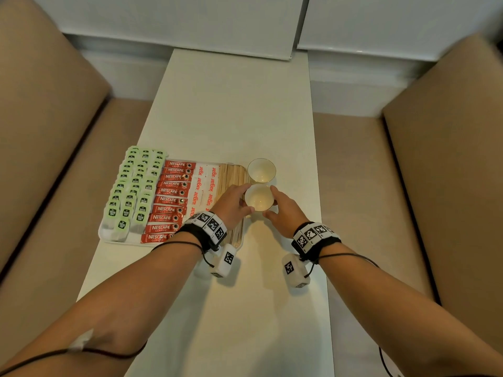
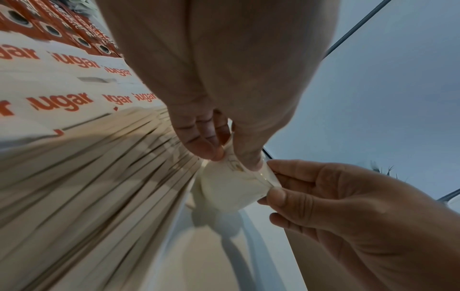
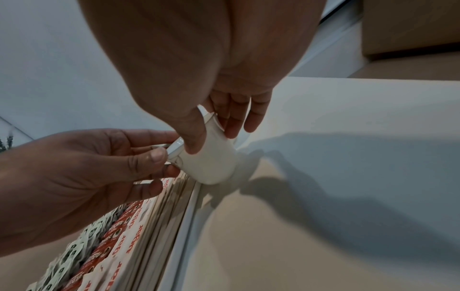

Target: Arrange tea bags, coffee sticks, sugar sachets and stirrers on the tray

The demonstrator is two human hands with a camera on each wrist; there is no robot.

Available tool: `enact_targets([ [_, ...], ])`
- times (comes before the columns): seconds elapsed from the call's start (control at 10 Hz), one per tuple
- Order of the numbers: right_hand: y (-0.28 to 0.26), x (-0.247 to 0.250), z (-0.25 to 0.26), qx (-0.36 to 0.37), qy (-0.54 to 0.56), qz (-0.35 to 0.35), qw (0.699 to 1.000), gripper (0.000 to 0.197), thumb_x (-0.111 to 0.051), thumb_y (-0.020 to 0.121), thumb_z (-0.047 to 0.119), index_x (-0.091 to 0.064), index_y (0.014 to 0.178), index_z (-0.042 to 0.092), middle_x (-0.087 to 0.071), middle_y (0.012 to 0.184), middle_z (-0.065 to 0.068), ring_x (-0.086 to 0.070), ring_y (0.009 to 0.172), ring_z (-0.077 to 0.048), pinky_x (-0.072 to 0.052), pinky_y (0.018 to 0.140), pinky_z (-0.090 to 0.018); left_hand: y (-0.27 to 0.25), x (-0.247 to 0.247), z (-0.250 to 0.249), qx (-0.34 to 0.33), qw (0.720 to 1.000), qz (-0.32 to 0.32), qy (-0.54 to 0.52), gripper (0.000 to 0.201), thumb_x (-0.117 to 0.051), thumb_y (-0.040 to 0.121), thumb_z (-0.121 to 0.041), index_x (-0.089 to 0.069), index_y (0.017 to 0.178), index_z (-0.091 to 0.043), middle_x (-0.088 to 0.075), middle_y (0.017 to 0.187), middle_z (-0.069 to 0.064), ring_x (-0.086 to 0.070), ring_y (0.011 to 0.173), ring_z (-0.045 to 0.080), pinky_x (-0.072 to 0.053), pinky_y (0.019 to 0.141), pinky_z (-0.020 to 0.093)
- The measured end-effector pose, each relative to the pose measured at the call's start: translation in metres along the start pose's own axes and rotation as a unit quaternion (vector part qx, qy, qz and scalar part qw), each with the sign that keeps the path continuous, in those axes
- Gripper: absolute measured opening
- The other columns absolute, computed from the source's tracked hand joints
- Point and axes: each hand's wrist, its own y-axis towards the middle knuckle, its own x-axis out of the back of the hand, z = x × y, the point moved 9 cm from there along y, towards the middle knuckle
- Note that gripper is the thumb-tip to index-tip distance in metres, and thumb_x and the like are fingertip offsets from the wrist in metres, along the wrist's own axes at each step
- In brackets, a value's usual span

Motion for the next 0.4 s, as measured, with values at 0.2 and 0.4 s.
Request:
enact_targets([
  [0.2,-0.001,0.000,0.000,-0.001,0.003,0.010,1.000,0.054,-0.063,0.097,0.006,-0.040,0.145,0.011,-0.055,0.120,0.001,-0.051,0.111,-0.013,-0.037,0.092,-0.023,0.004,-0.003,0.005,-0.011,1.000,-0.007,-0.009,0.058,-0.077,0.086,-0.023,-0.051,0.136,-0.037,-0.053,0.118,0.000,-0.068,0.090,0.013,-0.058,0.092,0.040],
  [0.4,0.001,-0.001,-0.012,-0.022,-0.001,0.005,1.000,0.076,-0.066,0.096,0.010,-0.023,0.158,0.014,-0.042,0.156,-0.008,-0.040,0.143,-0.026,-0.032,0.113,-0.033,-0.004,0.004,0.004,0.027,0.998,-0.038,-0.052,0.077,-0.079,0.085,-0.024,-0.038,0.150,-0.027,-0.050,0.133,-0.001,-0.066,0.094,0.014,-0.057,0.091,0.038],
])
